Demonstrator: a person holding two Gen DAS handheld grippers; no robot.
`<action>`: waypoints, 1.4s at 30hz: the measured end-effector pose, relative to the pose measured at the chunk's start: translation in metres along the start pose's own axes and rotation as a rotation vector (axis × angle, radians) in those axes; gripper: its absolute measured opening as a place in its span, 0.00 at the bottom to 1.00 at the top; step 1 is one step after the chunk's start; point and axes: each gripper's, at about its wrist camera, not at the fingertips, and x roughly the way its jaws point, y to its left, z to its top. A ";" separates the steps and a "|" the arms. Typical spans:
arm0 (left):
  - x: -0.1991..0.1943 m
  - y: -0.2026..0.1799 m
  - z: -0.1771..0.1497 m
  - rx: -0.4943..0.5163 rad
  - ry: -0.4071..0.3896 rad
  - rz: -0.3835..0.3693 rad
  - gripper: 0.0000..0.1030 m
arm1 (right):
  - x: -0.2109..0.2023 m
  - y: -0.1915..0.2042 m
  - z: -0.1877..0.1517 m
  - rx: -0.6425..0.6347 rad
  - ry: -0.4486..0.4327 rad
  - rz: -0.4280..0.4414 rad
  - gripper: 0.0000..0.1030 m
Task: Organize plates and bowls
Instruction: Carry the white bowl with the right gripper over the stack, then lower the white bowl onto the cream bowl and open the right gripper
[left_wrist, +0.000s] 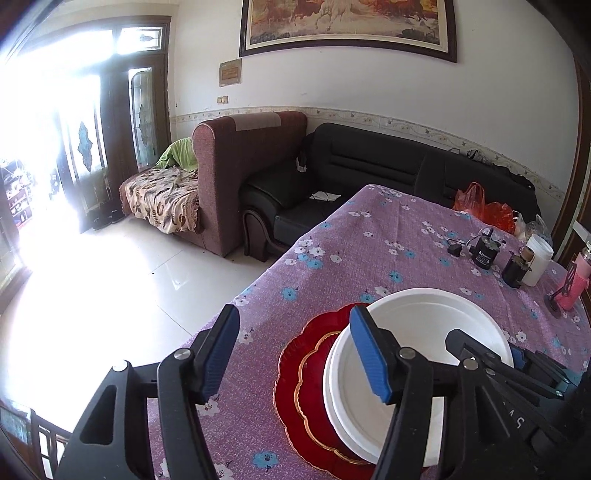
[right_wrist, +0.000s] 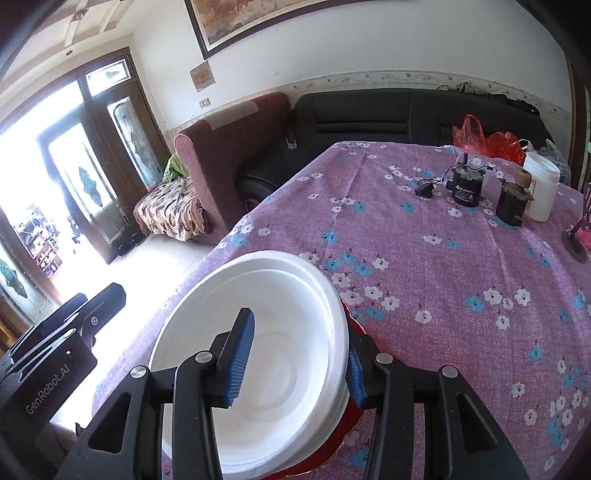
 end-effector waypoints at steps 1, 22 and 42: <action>-0.001 0.000 0.000 0.001 -0.001 -0.002 0.60 | 0.000 0.000 0.000 0.002 -0.001 0.001 0.47; -0.020 0.003 0.001 0.011 -0.068 0.050 0.67 | -0.012 -0.005 0.004 0.063 -0.019 0.111 0.47; -0.030 -0.005 -0.005 0.029 -0.081 0.047 0.77 | -0.062 -0.025 0.002 0.132 -0.113 0.167 0.57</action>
